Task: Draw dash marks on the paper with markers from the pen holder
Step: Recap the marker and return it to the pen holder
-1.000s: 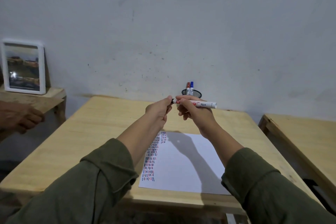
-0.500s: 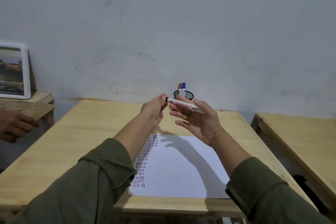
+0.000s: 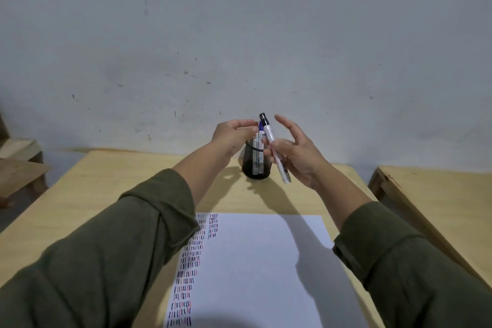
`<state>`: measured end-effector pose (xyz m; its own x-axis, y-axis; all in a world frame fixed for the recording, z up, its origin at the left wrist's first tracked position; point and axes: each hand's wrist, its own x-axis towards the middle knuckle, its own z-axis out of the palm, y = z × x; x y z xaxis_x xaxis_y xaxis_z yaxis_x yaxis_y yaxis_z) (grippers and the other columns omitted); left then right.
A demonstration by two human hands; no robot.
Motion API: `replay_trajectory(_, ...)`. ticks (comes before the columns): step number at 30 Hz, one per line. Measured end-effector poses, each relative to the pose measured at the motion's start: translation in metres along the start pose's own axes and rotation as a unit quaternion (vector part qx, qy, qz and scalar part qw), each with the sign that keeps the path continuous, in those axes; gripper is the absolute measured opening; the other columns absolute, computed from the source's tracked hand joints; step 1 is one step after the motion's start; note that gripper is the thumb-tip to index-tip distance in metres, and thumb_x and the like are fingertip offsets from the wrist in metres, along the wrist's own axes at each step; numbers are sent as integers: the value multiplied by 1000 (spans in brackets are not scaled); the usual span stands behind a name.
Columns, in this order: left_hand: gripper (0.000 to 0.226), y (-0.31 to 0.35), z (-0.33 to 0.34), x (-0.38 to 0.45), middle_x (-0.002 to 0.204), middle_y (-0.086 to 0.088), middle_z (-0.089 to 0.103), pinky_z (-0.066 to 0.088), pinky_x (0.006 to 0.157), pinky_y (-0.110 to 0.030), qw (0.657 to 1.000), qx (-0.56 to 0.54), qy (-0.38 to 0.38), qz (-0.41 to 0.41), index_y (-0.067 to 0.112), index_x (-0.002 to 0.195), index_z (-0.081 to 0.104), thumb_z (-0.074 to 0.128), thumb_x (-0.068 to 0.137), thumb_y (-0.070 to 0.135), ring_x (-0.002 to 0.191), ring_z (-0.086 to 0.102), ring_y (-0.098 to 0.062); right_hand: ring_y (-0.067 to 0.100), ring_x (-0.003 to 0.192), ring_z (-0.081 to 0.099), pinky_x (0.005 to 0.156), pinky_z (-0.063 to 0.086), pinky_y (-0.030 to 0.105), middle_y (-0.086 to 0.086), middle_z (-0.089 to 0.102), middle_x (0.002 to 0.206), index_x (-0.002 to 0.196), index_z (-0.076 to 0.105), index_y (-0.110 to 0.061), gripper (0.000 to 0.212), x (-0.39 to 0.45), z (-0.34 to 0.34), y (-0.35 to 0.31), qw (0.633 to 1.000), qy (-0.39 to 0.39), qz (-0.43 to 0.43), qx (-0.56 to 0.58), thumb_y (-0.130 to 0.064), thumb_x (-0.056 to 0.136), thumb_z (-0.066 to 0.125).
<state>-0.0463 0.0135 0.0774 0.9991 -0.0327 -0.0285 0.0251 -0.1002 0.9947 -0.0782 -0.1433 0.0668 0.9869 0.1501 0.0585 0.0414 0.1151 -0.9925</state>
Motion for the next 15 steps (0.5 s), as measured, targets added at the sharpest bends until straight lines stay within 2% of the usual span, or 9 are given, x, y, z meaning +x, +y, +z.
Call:
replay_trajectory(3,38,-13,-1,20,122,-2,64,40,95,-24,998,44,40,0,17,120,64,70,83,22,117,56,-17,29,86,67,79,55,35,9,60,82,142,34,-37,78,22,-1,-6,999,34,-25,-34,14,85,48)
replay_trajectory(6,47,-23,0,36,134,-1,58,40,103,-28,990,121,66,10,20,128,59,69,83,28,124,52,-19,41,105,63,92,51,50,10,53,86,144,27,-41,88,43,-1,-14,993,76,-53,-75,12,80,58)
replay_trajectory(7,49,-26,0,41,137,-1,56,40,105,-30,987,141,70,12,21,130,57,68,83,30,127,50,-19,42,106,62,92,52,50,9,51,87,143,27,-42,89,50,-2,-16,991,91,-61,-82,10,80,60)
replay_trajectory(11,54,-37,2,54,141,-4,52,38,108,-33,978,199,62,13,22,135,53,67,84,35,133,45,-21,25,92,60,83,55,40,5,50,96,138,31,-45,81,80,-4,-15,971,151,-105,-152,1,82,65)
replay_trajectory(13,55,-42,4,59,142,-3,52,36,110,-35,971,230,55,23,22,135,54,67,84,37,135,42,-22,25,90,61,82,54,37,5,49,96,135,32,-46,75,93,-6,-11,959,174,-130,-182,0,84,61)
replay_trajectory(15,54,-45,6,61,142,-3,52,36,111,-37,966,249,50,35,24,134,54,66,83,38,136,41,-23,19,81,60,70,53,27,3,51,91,134,33,-45,69,101,-7,-6,944,189,-148,-227,0,87,55)
